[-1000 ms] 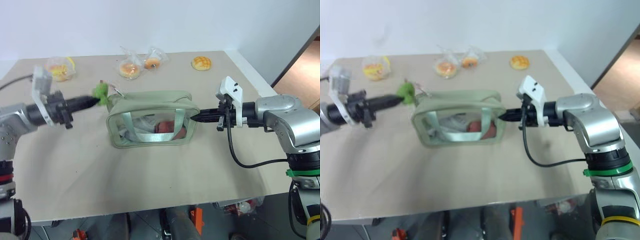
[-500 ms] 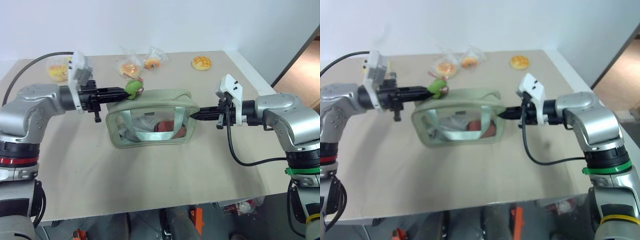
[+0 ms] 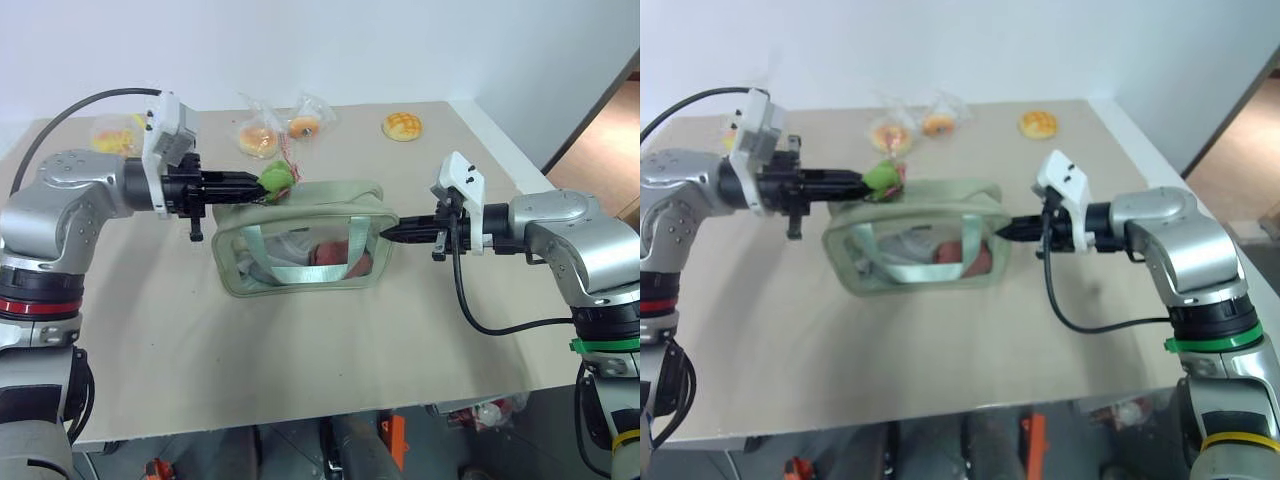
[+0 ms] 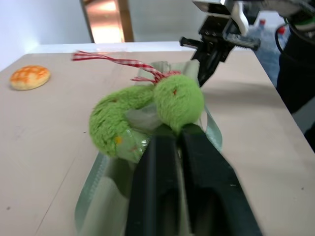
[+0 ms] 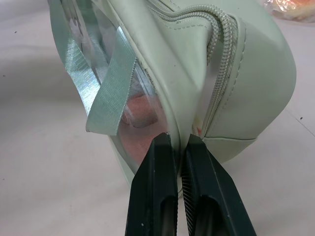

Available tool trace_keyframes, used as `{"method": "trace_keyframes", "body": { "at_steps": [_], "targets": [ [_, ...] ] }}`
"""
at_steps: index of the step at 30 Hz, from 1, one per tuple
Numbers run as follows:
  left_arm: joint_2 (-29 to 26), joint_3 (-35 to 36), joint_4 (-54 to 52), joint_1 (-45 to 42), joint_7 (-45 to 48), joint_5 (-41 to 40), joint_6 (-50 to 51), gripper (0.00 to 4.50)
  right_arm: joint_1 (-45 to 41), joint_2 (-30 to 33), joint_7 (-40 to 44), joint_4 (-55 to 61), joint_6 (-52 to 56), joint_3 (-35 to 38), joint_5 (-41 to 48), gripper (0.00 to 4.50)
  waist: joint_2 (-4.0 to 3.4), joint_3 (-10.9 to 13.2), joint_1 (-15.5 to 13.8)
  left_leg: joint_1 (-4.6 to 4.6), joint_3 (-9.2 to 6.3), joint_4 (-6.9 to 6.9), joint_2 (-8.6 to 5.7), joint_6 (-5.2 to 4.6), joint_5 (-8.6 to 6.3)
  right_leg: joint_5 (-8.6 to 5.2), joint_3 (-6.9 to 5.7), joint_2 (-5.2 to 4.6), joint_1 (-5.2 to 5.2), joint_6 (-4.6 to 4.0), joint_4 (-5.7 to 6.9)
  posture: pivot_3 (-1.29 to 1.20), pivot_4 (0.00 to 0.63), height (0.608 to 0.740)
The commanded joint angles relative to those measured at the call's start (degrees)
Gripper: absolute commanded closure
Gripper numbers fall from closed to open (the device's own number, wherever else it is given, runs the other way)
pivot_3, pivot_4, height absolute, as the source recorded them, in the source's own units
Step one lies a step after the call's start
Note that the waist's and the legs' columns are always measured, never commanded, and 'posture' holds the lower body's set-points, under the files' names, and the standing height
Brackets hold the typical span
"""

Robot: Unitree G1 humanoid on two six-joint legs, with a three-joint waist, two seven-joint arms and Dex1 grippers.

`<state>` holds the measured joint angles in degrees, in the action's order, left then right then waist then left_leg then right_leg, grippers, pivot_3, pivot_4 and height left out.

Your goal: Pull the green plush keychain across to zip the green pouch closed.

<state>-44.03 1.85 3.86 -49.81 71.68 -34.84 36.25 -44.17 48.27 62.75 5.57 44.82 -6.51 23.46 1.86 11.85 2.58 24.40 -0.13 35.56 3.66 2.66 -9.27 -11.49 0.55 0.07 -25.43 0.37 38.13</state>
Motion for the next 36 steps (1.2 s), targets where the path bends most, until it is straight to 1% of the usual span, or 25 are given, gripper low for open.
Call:
{"method": "trace_keyframes", "body": {
  "at_steps": [1,3,6,11,15,19,21,24,28,31,36],
  "targets": [
    [-1.3,3.3,-0.9,-1.4,-0.8,-1.3,0.6,2.83,-1.1,0.0,-0.1,1.1,-0.9,1.7,0.3,4.50,0.00,0.0,0.0,0.01,0.00,0.02,0.00,0.00,0.00,0.01,0.01,0.00,0.00,0.01,0.00,0.00,0.150,0.740],
    [-1.6,3.5,-1.1,-1.1,-1.4,-0.8,0.4,2.19,-1.4,-0.2,-0.1,0.8,-1.1,1.5,0.2,4.50,0.00,0.0,0.0,0.01,0.01,0.02,0.00,0.00,0.00,0.01,0.02,0.00,0.00,0.01,0.00,0.00,0.150,0.740],
    [-2.6,4.9,-2.0,0.1,-0.3,-2.4,1.0,1.16,-1.9,-0.5,0.0,0.3,-1.4,1.2,0.1,4.50,0.00,0.0,0.1,0.00,0.01,0.02,0.00,0.00,0.00,0.01,0.02,0.01,0.00,0.02,0.00,0.00,0.150,0.740],
    [-4.7,7.2,-1.9,1.6,-0.8,-2.9,1.3,1.16,-2.3,-0.8,0.2,-0.3,-1.8,0.9,-0.2,4.50,0.00,0.0,0.1,-0.03,0.00,0.00,0.01,-0.07,-0.04,0.00,0.04,0.05,-0.01,0.00,0.01,0.00,0.150,0.740],
    [-8.5,11.6,-2.5,5.3,0.1,-5.2,3.3,1.16,-2.3,-0.8,0.4,-0.5,-2.0,0.7,-0.2,4.50,0.00,0.0,0.2,-0.04,0.06,-0.01,0.02,-0.09,-0.05,0.00,0.11,0.05,-0.02,0.00,0.00,0.00,0.150,0.740],
    [-11.8,14.0,-4.5,12.2,1.2,-5.9,4.1,1.16,-2.3,-1.0,0.5,-0.7,-2.1,0.6,-0.3,4.50,0.00,0.0,0.2,-0.05,0.07,-0.02,0.02,-0.11,-0.07,-0.02,0.10,0.04,-0.02,-0.04,0.00,0.00,0.150,0.740],
    [-12.7,14.3,-6.6,16.7,2.0,-5.5,3.5,1.16,-2.4,-1.1,0.6,-0.9,-2.1,0.6,-0.4,4.50,0.00,0.0,0.2,-0.07,0.11,-0.04,0.02,-0.12,-0.07,-0.13,0.13,0.02,-0.02,-0.21,0.00,0.00,0.150,0.740],
    [-13.1,13.6,-9.9,22.5,1.6,-4.6,2.8,1.16,-2.6,-1.4,0.8,-1.1,-2.3,0.4,-0.5,4.50,0.00,0.0,0.1,-0.08,0.14,-0.03,0.02,-0.12,-0.07,-0.16,0.15,0.00,-0.02,-0.27,0.00,0.00,0.150,0.740],
    [-12.4,12.8,-12.3,27.0,0.6,-4.2,2.4,1.16,-2.8,-1.8,0.8,-1.4,-2.2,0.3,-0.8,4.50,0.00,0.0,0.1,-0.08,0.14,-0.02,0.02,-0.12,-0.07,-0.15,0.15,0.01,-0.02,-0.26,0.00,0.00,0.150,0.740],
    [-11.4,12.2,-11.9,27.2,-0.5,-4.4,3.2,1.16,-2.8,-1.8,1.0,-1.3,-2.1,0.4,-0.7,4.50,0.00,0.0,0.1,-0.11,0.14,-0.02,0.02,-0.12,-0.07,-0.14,0.17,0.02,-0.02,-0.27,0.00,0.00,0.150,0.740],
    [-9.2,9.9,-10.5,25.2,-1.9,-4.1,3.2,1.16,-2.7,-1.8,0.7,-1.0,-1.9,0.7,-0.6,4.50,0.00,0.0,0.1,-0.10,0.14,-0.02,0.02,-0.12,-0.07,-0.14,0.18,0.02,-0.01,-0.26,0.00,0.00,0.150,0.740]
  ]
}}
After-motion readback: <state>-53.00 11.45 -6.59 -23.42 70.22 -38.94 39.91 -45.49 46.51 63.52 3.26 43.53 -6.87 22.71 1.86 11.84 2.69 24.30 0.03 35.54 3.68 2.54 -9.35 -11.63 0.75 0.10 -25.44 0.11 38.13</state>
